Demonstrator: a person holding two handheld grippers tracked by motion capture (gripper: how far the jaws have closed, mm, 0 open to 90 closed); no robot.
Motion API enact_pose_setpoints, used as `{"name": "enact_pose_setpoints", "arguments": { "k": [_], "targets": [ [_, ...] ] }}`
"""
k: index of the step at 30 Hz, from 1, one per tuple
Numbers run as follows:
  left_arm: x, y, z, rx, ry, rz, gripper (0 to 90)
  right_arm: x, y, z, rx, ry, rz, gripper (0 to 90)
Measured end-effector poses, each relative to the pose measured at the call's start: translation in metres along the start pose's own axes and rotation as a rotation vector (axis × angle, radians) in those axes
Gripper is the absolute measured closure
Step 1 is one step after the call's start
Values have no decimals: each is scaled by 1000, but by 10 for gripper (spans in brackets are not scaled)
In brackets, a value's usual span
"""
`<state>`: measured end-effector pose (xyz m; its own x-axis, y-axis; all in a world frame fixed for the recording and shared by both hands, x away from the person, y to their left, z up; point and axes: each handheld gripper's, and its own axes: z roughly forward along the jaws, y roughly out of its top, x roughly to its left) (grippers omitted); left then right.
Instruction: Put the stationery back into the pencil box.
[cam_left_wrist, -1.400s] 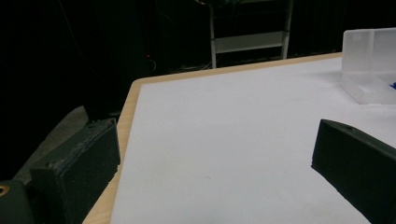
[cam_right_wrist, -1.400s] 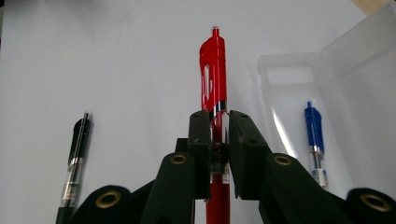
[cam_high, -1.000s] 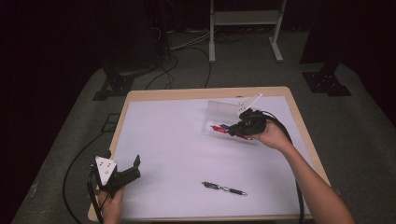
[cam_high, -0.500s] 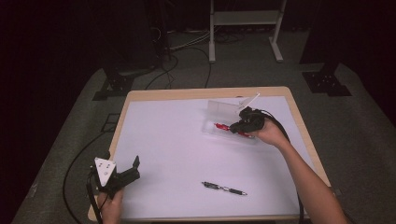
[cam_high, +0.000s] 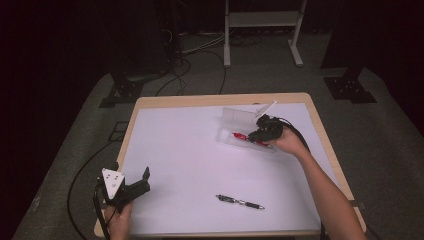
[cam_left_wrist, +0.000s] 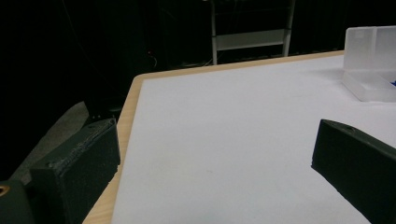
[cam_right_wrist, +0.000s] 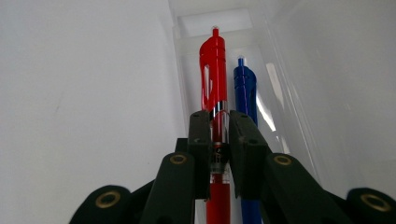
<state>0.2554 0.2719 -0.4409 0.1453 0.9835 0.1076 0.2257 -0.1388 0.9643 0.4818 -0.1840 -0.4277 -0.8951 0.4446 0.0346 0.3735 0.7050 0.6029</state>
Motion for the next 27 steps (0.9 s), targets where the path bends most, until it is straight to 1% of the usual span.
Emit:
{"name": "enact_pose_setpoints", "arguments": {
  "k": [2, 3, 5, 7, 15, 17, 20, 22, 25, 27],
  "targets": [
    [0, 0, 0, -2, -2, -2, 4, 0, -1, 2, 9, -1, 5, 786],
    [-1, 0, 0, -3, -2, -2, 4, -1, -1, 3, 15, -5, -5, 786],
    [-1, 0, 0, -5, -2, -1, 4, -1, -2, 5, 11, 4, -6, 786],
    [-1, 0, 0, -5, 0, 1, 4, -1, -2, 6, 21, -4, -9, 786],
    [-1, 0, 0, -5, -1, -1, 4, -3, -4, 10, 29, 4, 6, 785],
    [-1, 0, 0, -4, 0, -1, 4, -3, -4, 11, 31, 1, 2, 785],
    [-1, 0, -1, -6, 0, 0, 3, -4, -6, 12, 39, 5, 12, 784],
    [-1, 0, -1, -5, 1, -1, 4, -5, -7, 13, 40, 2, 3, 779],
    [-1, 0, 0, -4, -1, 0, 4, -6, -7, 13, 34, 2, 0, 775],
    [-1, 0, -1, -6, 1, 1, 4, -6, -7, 12, 28, -3, 5, 757]
  ]
}}
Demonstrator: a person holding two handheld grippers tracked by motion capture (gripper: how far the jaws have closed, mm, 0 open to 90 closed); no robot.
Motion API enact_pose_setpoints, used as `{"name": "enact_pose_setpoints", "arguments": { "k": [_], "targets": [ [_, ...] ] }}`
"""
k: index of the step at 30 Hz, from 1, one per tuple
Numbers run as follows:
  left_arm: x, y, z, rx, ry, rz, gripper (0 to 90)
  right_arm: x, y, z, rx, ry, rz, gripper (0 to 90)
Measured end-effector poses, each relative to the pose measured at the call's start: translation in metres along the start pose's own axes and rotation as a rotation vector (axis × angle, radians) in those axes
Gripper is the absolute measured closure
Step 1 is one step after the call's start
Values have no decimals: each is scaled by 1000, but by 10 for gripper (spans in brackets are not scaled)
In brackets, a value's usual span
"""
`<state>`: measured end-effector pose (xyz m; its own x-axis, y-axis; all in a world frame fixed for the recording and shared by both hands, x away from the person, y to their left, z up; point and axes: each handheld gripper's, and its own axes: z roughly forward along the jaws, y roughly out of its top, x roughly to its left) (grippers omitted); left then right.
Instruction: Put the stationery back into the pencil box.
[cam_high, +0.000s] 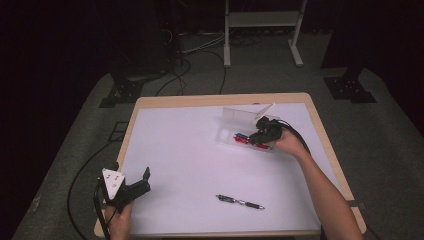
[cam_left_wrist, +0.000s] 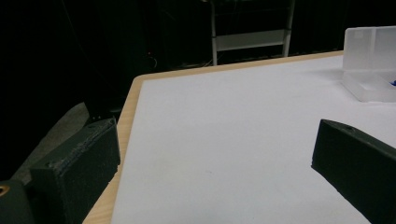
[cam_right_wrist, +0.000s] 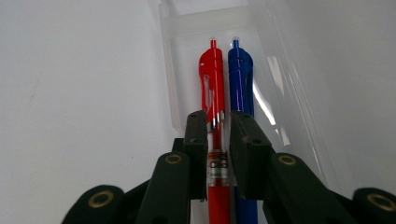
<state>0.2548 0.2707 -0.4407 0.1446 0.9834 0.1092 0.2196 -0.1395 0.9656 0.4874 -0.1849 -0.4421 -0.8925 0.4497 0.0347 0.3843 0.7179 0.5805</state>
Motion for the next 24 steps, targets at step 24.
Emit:
{"name": "enact_pose_setpoints", "arguments": {
  "k": [24],
  "targets": [
    [-2, 0, 0, 1, 0, 8, 4, 43, -16, -36, -94, 57, -13, 625]
  ]
}}
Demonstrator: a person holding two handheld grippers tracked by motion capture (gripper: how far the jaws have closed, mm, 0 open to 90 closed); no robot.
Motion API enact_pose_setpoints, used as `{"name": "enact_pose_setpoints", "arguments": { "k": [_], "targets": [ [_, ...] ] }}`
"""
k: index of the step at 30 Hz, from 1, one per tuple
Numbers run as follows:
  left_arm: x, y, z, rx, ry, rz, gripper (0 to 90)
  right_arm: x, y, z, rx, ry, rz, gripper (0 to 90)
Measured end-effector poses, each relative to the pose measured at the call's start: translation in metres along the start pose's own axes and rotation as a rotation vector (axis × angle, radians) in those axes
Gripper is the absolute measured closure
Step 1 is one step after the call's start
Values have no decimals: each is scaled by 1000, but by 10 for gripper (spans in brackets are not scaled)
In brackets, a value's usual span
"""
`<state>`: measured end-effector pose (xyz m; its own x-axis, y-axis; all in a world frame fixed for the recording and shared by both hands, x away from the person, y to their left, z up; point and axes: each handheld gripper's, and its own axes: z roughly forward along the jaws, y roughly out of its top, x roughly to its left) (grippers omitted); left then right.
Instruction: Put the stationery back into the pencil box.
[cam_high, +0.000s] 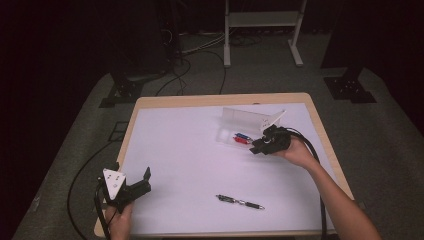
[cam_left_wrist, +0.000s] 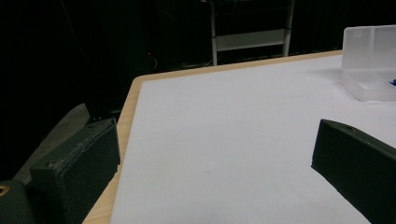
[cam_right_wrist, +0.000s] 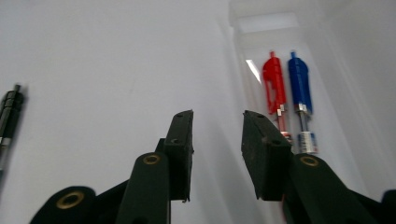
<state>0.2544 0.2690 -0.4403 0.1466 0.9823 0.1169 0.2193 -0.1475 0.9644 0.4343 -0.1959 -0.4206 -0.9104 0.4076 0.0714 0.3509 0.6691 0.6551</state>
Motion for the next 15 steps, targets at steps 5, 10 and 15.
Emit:
{"name": "enact_pose_setpoints", "arguments": {
  "k": [5, 10, 15],
  "targets": [
    [0, 0, -1, -2, 3, 1, 4, 18, -2, -2, -3, 18, -42, 596],
    [0, 0, 0, -3, 2, -6, 4, 33, -2, -4, -16, 41, -58, 571],
    [0, 0, 0, -3, 1, 5, 4, 55, -4, -5, -19, 59, -86, 533]
  ]
}}
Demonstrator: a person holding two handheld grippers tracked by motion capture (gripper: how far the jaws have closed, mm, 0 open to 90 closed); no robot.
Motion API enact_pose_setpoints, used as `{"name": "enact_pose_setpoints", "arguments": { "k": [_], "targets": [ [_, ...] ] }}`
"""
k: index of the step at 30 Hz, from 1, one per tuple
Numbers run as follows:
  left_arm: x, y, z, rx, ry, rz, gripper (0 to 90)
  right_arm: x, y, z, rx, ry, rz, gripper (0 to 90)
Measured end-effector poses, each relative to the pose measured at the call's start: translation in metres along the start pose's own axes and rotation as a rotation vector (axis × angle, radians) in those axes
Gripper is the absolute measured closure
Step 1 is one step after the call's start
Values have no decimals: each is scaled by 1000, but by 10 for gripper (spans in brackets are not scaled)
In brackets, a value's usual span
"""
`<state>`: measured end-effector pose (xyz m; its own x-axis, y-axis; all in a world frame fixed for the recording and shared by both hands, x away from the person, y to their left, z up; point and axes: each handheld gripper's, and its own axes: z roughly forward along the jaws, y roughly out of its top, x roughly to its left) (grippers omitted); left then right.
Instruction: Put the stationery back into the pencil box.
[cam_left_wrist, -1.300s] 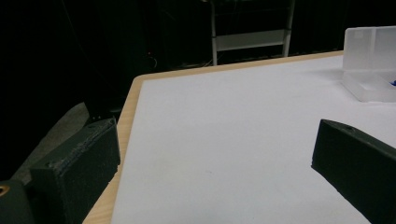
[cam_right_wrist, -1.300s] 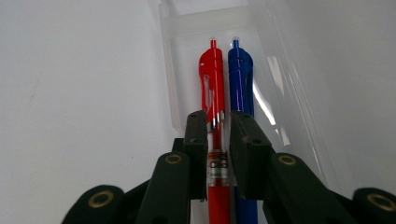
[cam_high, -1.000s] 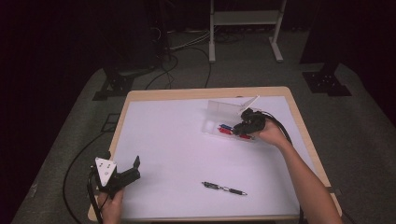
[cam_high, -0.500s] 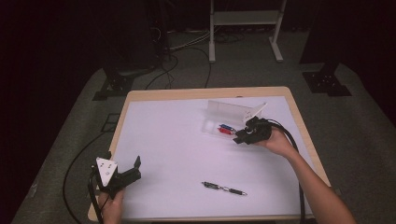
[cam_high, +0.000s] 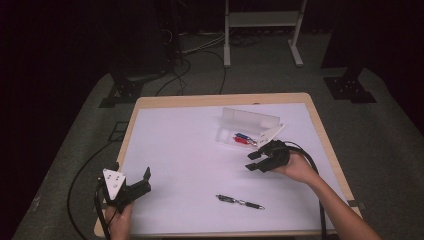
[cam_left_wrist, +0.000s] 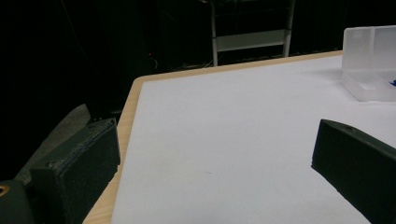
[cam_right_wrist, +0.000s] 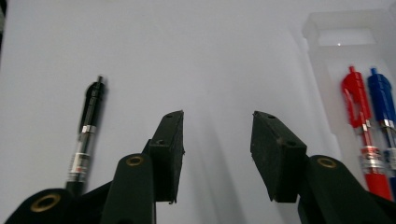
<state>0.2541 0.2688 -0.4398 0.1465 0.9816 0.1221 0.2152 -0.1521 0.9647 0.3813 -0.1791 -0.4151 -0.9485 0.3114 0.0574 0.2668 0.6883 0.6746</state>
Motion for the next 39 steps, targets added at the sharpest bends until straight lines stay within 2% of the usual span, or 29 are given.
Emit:
{"name": "enact_pose_setpoints", "arguments": {
  "k": [1, 5, 20, 25, 31, 35, 39],
  "targets": [
    [0, 0, 0, 0, 0, 0, 4, 8, -1, 0, -9, 9, -1, 525],
    [0, 0, 0, 2, 1, 1, 4, 19, -3, 1, -8, 23, -8, 513],
    [0, 0, -1, 2, 5, 2, 4, 51, -9, 9, -11, 54, -27, 470],
    [-1, 0, -1, 1, 4, 1, 4, 65, -12, 16, -6, 69, -38, 465],
    [-1, 0, 0, 5, 5, 4, 4, 76, -15, 27, 20, 82, -54, 467],
    [0, 0, -1, 0, 5, 1, 4, 80, -16, 33, 16, 89, -45, 493],
    [0, 0, -1, -1, 5, 1, 4, 85, -20, 39, 34, 103, -34, 517]
  ]
}}
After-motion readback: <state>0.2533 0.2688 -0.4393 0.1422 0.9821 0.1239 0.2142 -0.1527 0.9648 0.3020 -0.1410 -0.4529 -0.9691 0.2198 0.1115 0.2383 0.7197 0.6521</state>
